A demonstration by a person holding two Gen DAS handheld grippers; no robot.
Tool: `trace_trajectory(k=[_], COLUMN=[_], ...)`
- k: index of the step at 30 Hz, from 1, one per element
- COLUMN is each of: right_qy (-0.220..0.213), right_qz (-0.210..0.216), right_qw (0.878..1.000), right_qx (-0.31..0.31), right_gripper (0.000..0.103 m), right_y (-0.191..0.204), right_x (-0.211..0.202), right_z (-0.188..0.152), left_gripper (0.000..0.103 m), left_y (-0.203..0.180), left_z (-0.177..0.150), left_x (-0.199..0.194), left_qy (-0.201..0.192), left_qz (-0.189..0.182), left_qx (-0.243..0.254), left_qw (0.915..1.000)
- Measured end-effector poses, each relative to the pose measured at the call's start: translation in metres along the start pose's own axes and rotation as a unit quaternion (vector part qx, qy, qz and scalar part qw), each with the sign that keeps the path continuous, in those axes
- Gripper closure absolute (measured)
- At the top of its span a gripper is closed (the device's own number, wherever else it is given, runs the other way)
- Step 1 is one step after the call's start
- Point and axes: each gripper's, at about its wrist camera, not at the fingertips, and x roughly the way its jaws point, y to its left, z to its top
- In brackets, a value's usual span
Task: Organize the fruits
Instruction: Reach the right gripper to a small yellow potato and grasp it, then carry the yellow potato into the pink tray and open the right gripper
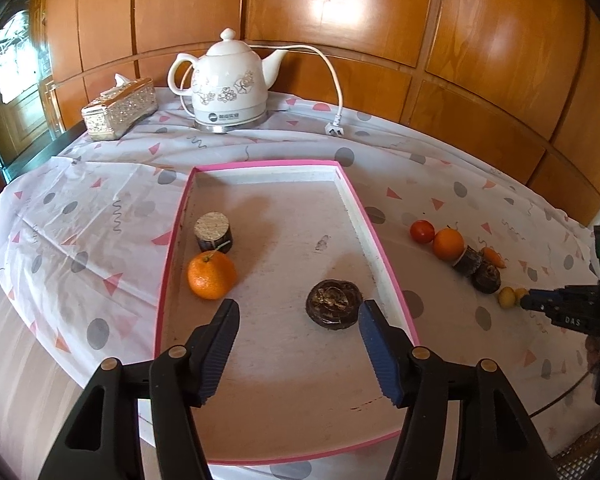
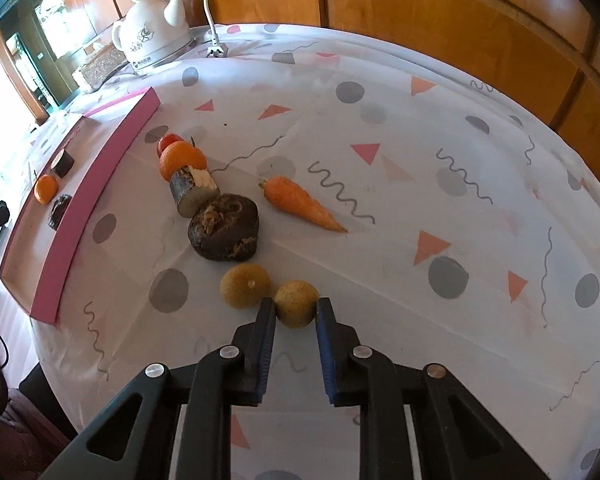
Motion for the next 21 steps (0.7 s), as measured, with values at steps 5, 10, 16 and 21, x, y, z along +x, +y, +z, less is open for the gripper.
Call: trace_trajectory(k=[5, 10, 16, 21], right_qy=[-0.004, -0.019, -0.05, -0.069], right_qz=[-0.009, -0.008, 0.021, 0.063], right_qw=[1.0, 1.0, 0.998, 0.996], right_qx=[-0.004, 0.012, 0.013, -0.007], right_gripper=[0.083, 0.083, 0.083, 0.083], right_y=[0.003, 0.0, 0.017, 0.05], right_x=[-0.01, -0.023, -0.043, -0.051], right_z=[-0.003, -0.006, -0.003, 0.007], left_gripper=[0.04, 0.04, 0.039, 0.039], left_y=[0.007, 0.014, 0.02, 0.022], left_z=[0.0, -0.001, -0.002, -0.003], left_x=[-0.004, -0.008, -0.009, -0.011], left_qy=[-0.006, -0.014, -0.017, -0.019], left_qz=[0.013, 0.023, 0.027, 0.028], left_qx=[-0.011, -0.017, -0.026, -0.027], left_qw=[0.9998, 0.9995, 0.9992, 0.9991])
